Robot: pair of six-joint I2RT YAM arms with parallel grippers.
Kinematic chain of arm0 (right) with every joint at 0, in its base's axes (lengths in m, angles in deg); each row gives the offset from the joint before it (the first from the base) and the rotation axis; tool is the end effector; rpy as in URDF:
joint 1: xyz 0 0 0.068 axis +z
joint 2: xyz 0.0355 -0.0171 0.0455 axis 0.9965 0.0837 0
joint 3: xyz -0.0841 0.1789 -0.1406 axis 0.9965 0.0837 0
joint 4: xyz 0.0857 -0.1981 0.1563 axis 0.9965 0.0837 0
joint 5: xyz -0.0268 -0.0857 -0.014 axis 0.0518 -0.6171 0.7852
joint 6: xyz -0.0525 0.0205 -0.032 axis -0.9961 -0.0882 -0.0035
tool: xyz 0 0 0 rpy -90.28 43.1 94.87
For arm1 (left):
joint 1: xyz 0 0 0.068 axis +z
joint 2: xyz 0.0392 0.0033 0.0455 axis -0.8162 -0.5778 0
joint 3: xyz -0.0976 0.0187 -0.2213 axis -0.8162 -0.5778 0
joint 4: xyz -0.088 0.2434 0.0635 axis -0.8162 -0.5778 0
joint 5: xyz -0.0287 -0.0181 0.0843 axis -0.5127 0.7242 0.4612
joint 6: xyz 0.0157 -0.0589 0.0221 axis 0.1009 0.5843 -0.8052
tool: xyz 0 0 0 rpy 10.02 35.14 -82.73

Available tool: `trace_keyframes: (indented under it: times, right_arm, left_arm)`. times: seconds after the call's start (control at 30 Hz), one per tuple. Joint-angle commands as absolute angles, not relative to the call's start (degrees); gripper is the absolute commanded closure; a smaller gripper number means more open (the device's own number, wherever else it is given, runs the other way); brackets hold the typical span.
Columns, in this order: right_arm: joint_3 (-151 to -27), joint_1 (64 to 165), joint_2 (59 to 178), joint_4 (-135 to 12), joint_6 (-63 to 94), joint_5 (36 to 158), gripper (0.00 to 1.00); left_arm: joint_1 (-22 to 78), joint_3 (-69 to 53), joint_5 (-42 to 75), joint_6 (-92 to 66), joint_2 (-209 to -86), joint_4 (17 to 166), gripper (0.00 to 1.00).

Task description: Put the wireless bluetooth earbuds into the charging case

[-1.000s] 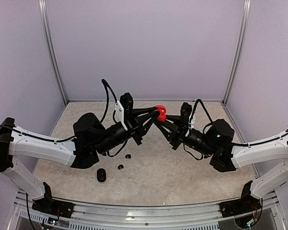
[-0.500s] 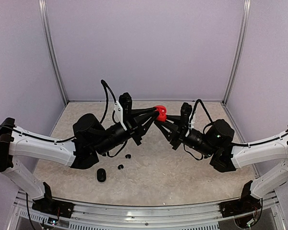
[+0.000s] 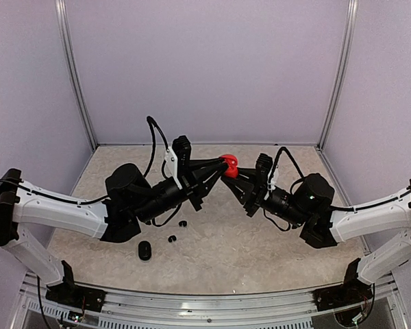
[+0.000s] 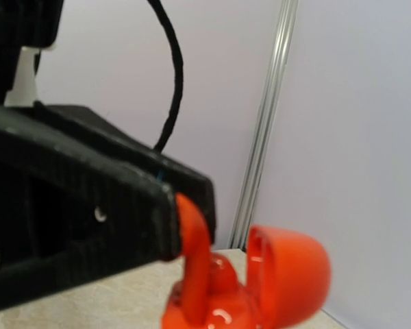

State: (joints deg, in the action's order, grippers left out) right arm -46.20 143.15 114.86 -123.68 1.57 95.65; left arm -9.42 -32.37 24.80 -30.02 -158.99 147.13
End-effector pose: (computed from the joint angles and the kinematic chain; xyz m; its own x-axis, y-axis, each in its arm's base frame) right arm 0.1596 0.2651 0.2429 0.2621 0.1881 -0.9465 -0.8703 0.4699 -0.1476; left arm 0.1562 -0.3220 0.2735 0.2146 -0.2438 -0.9458 0.8847 0.4588 0.0825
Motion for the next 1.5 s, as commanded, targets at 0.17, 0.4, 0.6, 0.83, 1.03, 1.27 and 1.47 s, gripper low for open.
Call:
trace_keyframes:
  times: [0.17,0.4,0.6,0.83,1.03,1.27,1.47]
  right_arm:
    - [-44.5,143.6,112.5,-131.8,-1.5,98.5,0.92]
    - [-44.4,143.6,112.9,-132.6,-3.1,100.0,0.92]
    - [-44.7,143.6,113.0,-132.4,-3.2,100.3,0.91]
    - [-45.3,143.6,113.3,-130.1,-3.4,96.3,0.92]
    - [-45.9,143.6,113.7,-128.1,-3.3,94.1,0.92]
    - [-46.2,143.6,113.4,-127.5,-3.1,93.3,0.91]
    - [-46.7,143.6,113.3,-127.8,-3.0,94.5,0.91]
  left_arm:
    - [-8.3,-34.7,27.8,-30.0,-157.6,145.9,0.99]
    - [-8.3,-34.3,26.6,-30.4,-158.0,144.9,0.99]
    - [-8.3,-33.7,25.9,-30.9,-158.6,143.9,0.99]
    - [-8.7,-33.9,25.4,-33.9,-157.5,143.3,1.00]
    - [-9.6,-33.2,26.0,-38.1,-156.8,140.6,1.00]
    - [-9.9,-33.0,26.4,-39.4,-156.8,139.2,1.00]
    - [-10.2,-32.7,25.9,-39.4,-158.0,138.2,1.00]
